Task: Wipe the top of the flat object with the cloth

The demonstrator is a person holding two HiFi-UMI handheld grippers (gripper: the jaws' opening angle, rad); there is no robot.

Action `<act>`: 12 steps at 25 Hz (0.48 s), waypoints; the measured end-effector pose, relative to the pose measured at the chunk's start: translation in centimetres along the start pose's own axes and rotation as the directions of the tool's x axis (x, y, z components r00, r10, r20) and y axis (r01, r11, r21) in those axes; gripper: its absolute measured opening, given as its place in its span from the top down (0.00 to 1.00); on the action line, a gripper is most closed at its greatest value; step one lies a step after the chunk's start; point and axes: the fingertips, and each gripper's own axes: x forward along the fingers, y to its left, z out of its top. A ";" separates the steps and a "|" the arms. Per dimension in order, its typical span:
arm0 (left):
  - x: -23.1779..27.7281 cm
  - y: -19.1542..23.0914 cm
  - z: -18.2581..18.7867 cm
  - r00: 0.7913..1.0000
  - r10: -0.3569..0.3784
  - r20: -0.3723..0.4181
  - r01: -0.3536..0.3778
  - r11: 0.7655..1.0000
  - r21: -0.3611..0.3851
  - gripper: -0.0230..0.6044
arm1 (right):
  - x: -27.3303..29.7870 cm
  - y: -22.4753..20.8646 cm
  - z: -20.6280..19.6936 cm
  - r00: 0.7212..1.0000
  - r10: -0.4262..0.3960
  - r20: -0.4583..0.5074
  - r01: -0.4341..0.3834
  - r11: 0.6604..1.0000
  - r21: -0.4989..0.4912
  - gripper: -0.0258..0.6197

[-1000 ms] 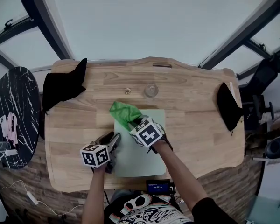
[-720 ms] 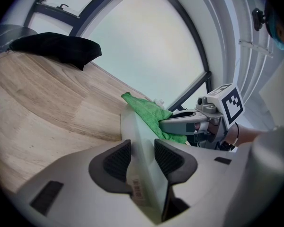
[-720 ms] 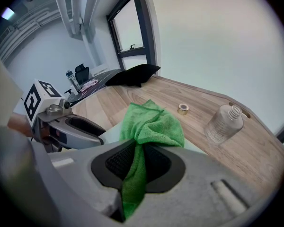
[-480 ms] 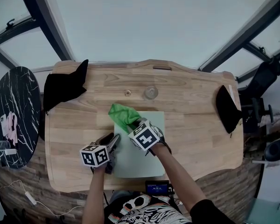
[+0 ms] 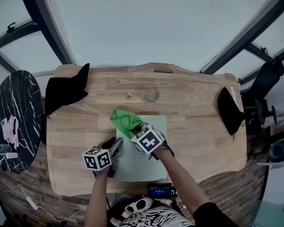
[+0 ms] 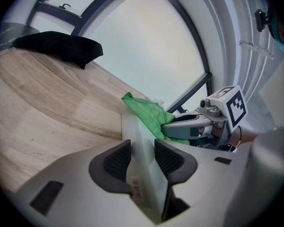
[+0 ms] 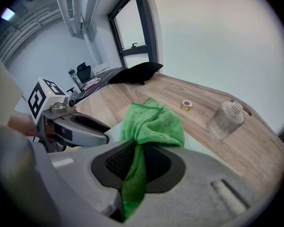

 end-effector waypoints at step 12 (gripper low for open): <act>0.1 0.3 -0.1 1.000 -0.014 -0.001 0.014 1.000 -0.011 0.71 | -0.1 2.9 -1.9 0.999 0.030 -0.026 -0.031 0.999 -0.017 0.87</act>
